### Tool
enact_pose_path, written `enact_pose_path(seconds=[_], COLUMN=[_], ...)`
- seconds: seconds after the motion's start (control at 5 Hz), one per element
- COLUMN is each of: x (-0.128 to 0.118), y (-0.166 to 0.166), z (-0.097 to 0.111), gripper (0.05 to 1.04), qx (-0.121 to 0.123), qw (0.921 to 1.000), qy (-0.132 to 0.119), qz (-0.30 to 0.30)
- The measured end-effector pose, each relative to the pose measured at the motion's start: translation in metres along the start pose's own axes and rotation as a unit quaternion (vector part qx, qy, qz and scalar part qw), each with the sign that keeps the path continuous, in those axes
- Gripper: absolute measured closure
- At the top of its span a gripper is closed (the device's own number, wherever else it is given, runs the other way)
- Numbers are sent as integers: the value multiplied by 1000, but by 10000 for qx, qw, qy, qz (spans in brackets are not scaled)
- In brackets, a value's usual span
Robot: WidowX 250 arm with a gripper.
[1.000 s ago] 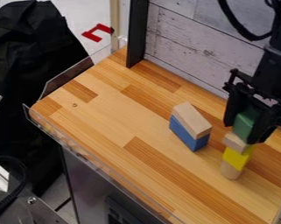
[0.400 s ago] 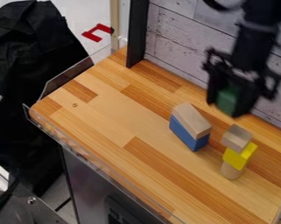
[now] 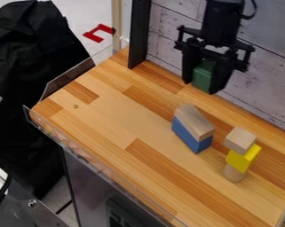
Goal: Put the green cube on top of the wooden rectangular block
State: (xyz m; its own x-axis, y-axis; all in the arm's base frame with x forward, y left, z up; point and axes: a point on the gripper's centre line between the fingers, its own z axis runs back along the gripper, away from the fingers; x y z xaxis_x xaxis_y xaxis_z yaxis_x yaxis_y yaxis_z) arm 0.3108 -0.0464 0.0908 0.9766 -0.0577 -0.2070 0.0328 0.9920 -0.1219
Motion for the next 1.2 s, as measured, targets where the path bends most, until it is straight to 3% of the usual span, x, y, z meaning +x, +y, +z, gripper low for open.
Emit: enact_pose_path(seconds=[0.4, 0.8, 1.2], x=[6, -4, -7], y=[25, 27, 22], z=[-23, -34, -45], gripper=[491, 491, 491], qx=[84, 168, 157], qw=[9987, 9975, 9976], qy=[459, 689, 660], qz=[192, 21, -131])
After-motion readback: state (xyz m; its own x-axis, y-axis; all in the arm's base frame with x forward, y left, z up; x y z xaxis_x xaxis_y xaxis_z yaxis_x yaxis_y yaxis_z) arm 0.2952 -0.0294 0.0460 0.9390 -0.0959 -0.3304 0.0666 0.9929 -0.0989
